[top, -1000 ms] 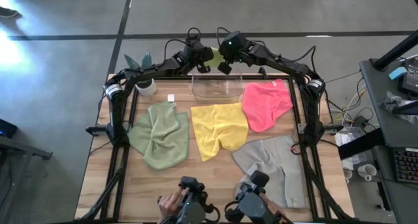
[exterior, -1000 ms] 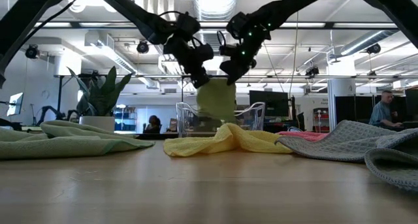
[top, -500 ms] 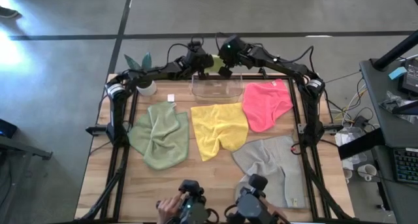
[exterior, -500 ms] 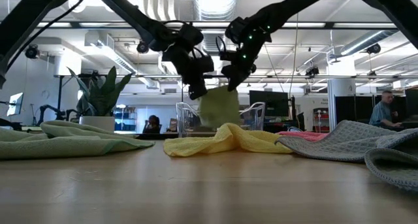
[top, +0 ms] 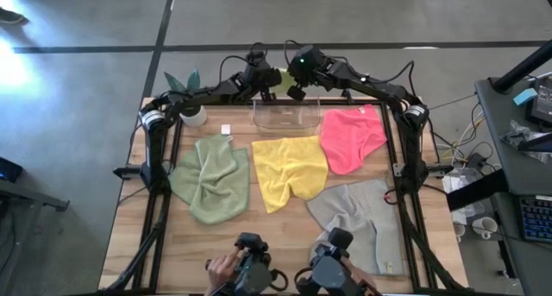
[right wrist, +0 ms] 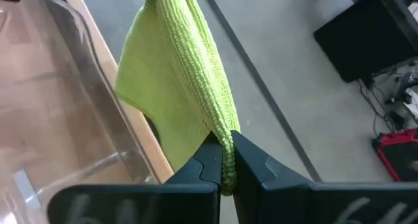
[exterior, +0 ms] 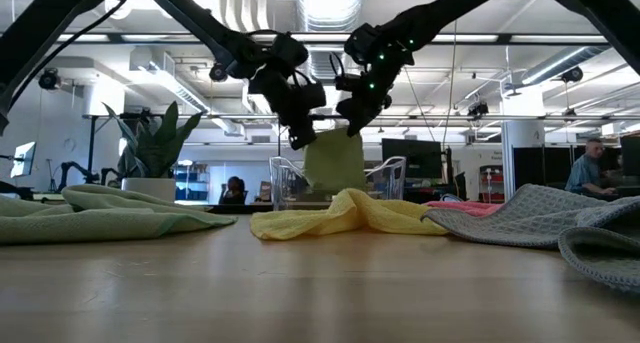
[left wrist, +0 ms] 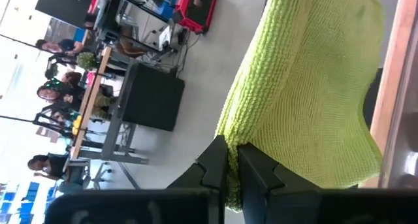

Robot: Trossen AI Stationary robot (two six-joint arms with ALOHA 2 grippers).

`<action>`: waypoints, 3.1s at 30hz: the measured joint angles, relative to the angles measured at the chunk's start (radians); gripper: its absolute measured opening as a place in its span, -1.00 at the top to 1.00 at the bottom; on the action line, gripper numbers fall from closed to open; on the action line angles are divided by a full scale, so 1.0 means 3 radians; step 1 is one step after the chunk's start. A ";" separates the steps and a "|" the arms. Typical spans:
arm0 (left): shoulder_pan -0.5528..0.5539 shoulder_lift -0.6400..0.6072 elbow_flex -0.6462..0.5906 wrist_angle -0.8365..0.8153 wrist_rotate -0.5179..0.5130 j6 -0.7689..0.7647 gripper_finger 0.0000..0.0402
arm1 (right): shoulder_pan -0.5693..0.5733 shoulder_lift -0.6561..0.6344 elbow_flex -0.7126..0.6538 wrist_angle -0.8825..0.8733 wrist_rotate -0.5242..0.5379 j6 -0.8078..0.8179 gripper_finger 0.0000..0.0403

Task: Fold microfiber towels
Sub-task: Put the folded green microfiber cloth into the transparent bin, then fold the yellow microfiber cloth

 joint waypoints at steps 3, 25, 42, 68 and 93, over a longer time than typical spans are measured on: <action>0.0017 0.0000 -0.0040 -0.0015 0.0009 -0.0010 0.96 | 0.0005 0.0009 -0.0013 -0.0055 -0.0097 0.0078 0.96; -0.0526 -0.0155 -0.0029 -0.1556 0.0284 -0.0890 0.96 | 0.0186 -0.0033 -0.0039 -0.1155 -0.0922 0.0190 0.96; -0.0538 -0.0141 -0.0192 -0.1625 0.1003 -0.1681 0.96 | 0.0205 -0.0038 -0.0528 -0.0896 -0.1095 0.0470 0.96; -0.0540 -0.0140 -0.0350 -0.1638 0.1316 -0.1650 0.90 | 0.0304 0.0090 -0.0485 -0.1009 -0.1288 0.0433 0.85; -0.0495 -0.0898 -0.0344 -0.1867 0.1308 -0.2004 0.22 | 0.0172 0.0024 0.0077 -0.1658 -0.1311 0.0355 0.29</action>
